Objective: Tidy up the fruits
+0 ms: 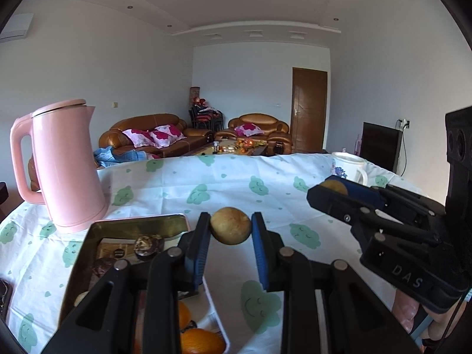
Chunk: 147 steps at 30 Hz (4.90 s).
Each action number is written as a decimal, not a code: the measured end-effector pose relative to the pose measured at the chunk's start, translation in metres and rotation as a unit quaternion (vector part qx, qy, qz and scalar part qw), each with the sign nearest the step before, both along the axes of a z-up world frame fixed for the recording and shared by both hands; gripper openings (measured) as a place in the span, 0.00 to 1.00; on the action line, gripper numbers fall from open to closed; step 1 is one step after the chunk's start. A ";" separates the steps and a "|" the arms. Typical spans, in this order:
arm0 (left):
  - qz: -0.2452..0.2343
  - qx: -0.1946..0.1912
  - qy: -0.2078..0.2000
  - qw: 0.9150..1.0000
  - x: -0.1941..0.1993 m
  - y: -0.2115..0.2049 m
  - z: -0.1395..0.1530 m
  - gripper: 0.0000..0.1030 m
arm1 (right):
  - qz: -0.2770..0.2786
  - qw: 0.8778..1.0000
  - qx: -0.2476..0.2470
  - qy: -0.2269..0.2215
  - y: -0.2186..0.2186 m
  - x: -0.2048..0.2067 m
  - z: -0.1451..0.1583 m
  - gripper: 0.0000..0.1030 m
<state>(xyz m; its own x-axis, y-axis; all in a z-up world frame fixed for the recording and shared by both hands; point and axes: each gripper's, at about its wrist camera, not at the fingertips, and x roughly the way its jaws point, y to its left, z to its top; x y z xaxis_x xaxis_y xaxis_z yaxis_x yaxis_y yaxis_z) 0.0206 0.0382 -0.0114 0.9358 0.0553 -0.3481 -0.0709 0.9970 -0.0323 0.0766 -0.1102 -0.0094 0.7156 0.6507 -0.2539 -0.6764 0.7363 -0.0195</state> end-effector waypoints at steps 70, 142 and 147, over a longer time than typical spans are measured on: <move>0.120 -0.019 0.084 0.989 -0.032 0.117 -0.015 0.28 | 0.115 0.988 -0.081 0.061 0.133 -0.015 -0.015 0.27; 0.105 0.004 0.042 0.994 -0.046 0.077 0.008 1.00 | -0.020 0.997 -0.048 0.055 0.044 -0.016 0.007 0.67; 0.103 0.006 0.044 0.994 -0.045 0.076 0.007 1.00 | -0.022 0.997 -0.046 0.055 0.042 -0.016 0.007 0.68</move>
<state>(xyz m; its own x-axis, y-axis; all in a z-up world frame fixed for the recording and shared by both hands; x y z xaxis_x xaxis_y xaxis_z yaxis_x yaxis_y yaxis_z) -0.0249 0.1138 -0.0043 0.8696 0.2482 -0.4269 -0.2763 0.9611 -0.0040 0.0608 -0.0683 -0.0020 0.7080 0.5892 -0.3893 -0.6449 0.7641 -0.0165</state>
